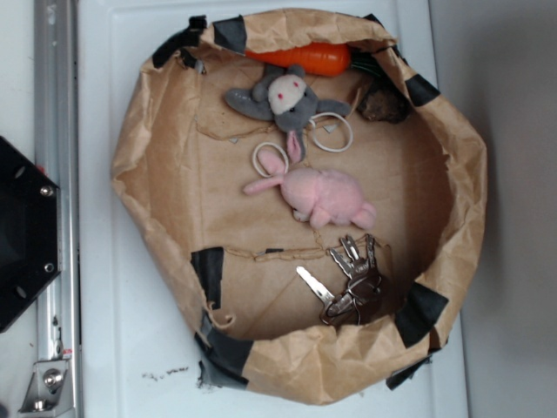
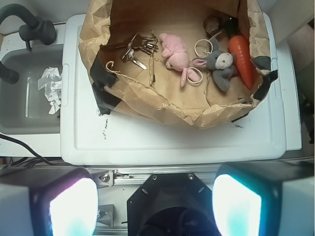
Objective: Grab the silver keys.
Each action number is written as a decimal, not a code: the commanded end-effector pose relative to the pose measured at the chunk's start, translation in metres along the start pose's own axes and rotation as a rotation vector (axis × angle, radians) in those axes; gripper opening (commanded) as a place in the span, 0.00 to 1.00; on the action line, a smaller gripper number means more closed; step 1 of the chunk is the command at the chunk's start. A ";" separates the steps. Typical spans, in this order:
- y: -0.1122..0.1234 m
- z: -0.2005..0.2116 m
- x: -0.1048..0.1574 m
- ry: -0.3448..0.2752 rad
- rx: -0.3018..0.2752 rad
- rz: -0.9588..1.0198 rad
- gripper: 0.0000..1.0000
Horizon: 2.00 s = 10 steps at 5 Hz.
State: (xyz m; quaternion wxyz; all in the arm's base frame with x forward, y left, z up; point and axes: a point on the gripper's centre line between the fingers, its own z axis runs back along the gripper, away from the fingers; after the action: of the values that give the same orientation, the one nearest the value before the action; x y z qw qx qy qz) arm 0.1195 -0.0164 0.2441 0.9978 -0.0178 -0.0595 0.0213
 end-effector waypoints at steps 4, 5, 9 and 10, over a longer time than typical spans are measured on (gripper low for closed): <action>0.041 -0.048 0.094 -0.316 -0.093 0.480 1.00; 0.047 -0.069 0.100 -0.264 -0.065 0.441 1.00; 0.047 -0.069 0.100 -0.264 -0.065 0.441 1.00; 0.038 -0.098 0.104 -0.281 -0.073 0.447 1.00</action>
State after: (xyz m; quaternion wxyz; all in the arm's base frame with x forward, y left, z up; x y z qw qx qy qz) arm 0.2296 0.0198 0.1494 0.9507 -0.0643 -0.1812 0.2435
